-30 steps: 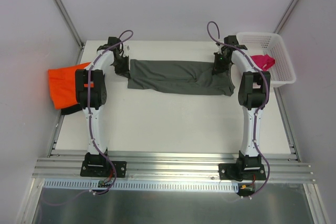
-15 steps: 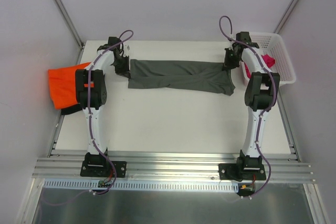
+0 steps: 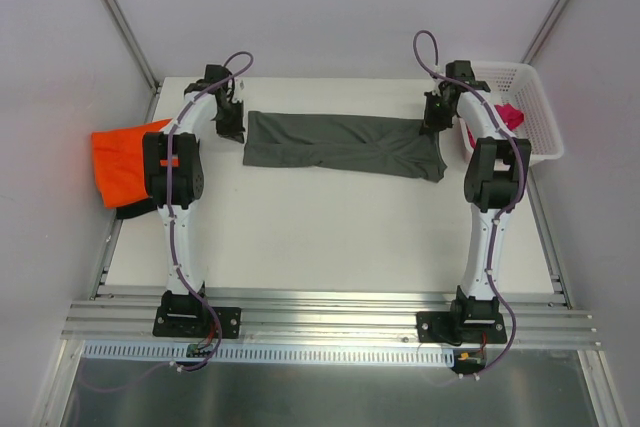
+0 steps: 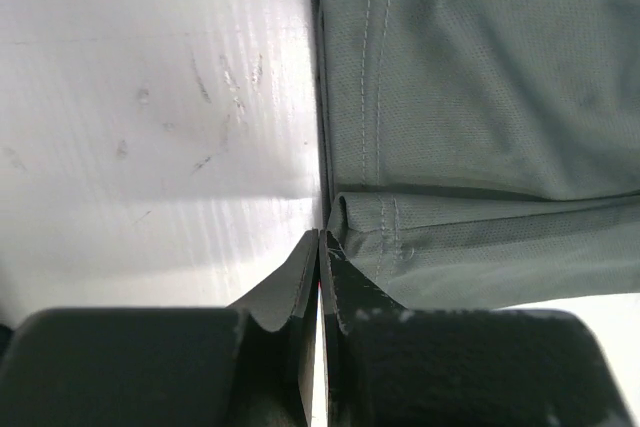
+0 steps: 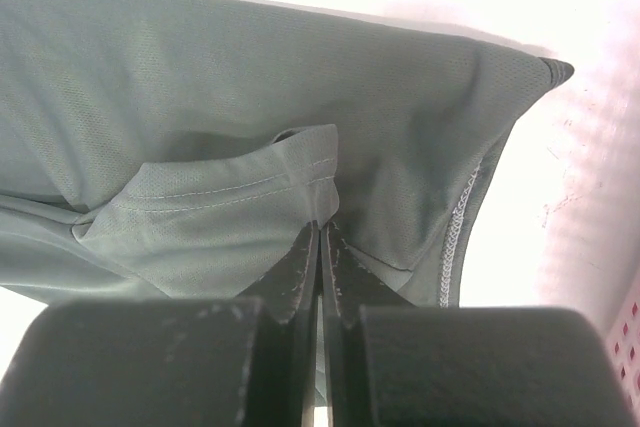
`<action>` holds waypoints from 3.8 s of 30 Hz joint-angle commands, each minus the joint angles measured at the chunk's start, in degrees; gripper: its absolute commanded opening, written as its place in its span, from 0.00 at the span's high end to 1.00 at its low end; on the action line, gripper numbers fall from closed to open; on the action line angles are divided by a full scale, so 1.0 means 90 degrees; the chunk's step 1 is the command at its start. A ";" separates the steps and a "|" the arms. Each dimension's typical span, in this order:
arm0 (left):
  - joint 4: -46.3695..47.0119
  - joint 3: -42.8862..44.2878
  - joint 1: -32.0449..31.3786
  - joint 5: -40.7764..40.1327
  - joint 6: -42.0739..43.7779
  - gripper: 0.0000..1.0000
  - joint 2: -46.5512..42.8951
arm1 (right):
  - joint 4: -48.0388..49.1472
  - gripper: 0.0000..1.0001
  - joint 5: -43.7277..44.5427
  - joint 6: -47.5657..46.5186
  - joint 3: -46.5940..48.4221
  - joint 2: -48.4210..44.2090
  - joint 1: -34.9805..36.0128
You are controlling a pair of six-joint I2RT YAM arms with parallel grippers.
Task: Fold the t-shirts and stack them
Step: Fold the other side of the tshirt into a rectangle
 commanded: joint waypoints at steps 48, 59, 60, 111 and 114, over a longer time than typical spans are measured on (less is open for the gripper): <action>0.0023 -0.0248 -0.0234 0.0348 -0.0143 0.91 -0.0473 | 0.0139 0.99 -0.0094 0.0053 0.0363 -0.0016 0.0180; 0.0023 0.0005 -0.0225 -0.0073 -0.0142 1.00 -0.0659 | 0.0139 0.99 -0.0055 0.0043 0.0392 -0.0055 0.0200; 0.0023 0.0034 -0.0225 -0.0131 -0.0133 1.00 -0.0678 | 0.0149 0.99 -0.0046 0.0043 0.0392 -0.0074 0.0200; 0.0159 -0.0033 -0.0303 -0.0563 0.0268 0.05 -0.1107 | 0.0178 0.21 0.0279 0.0335 0.0168 -0.1011 0.0404; 0.0160 -0.0063 -0.0439 -0.0211 0.0336 0.09 -0.1040 | 0.0169 0.21 -0.0218 0.0521 -0.0027 -0.1041 0.0532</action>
